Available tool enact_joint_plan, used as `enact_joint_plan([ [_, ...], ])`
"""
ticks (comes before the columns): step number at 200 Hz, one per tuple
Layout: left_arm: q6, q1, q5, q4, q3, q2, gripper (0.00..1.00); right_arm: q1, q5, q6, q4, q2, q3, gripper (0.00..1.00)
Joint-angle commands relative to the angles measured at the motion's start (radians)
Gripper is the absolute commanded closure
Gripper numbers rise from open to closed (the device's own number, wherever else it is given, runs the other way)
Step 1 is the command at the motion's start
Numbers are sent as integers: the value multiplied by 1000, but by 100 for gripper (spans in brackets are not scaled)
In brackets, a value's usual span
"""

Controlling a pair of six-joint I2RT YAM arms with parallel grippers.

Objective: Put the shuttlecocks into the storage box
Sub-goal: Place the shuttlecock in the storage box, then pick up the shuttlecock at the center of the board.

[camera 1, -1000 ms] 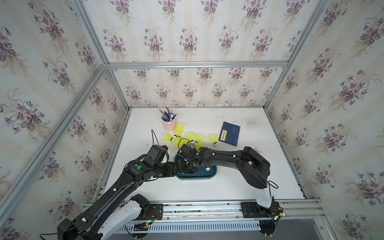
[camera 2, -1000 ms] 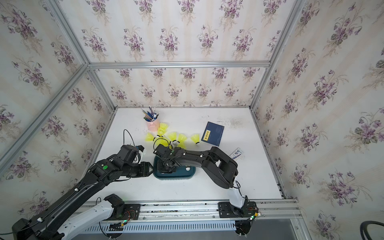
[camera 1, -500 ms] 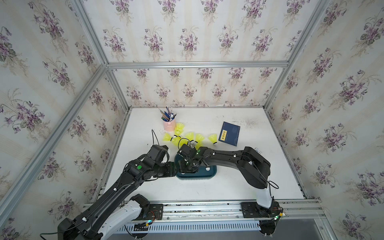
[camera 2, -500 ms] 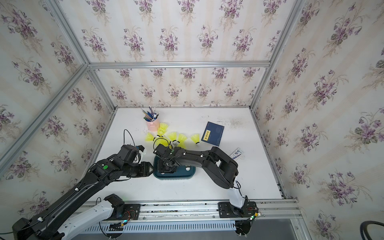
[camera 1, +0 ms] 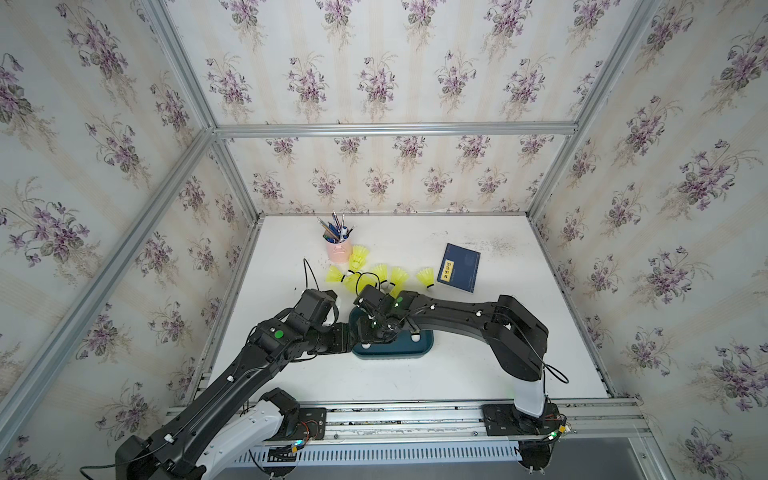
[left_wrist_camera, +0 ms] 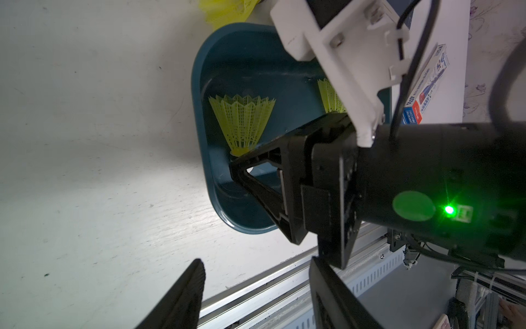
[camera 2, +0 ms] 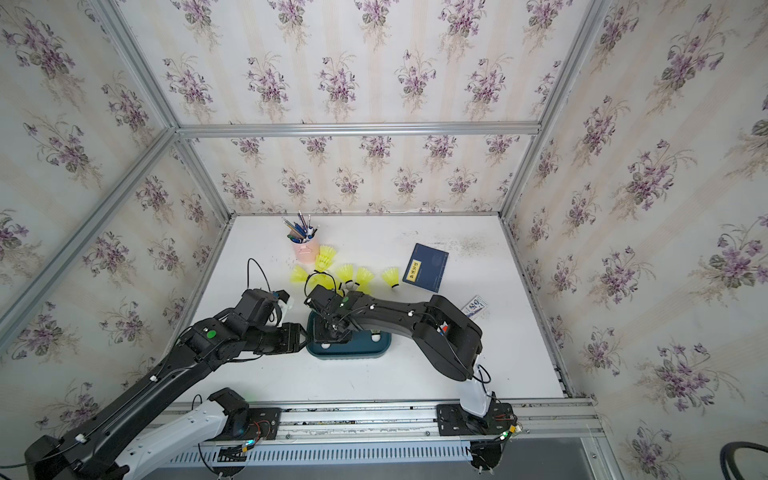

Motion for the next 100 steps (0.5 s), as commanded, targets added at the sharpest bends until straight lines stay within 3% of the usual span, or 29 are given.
enact_joint_plan([
  [1,-4,1,1,7,1,-7,38,1,38,-11,-47,-26,6,49],
  [100,-18,-1,20,-16,130,8,38,-33,152,-139,-260,-143,117,50],
])
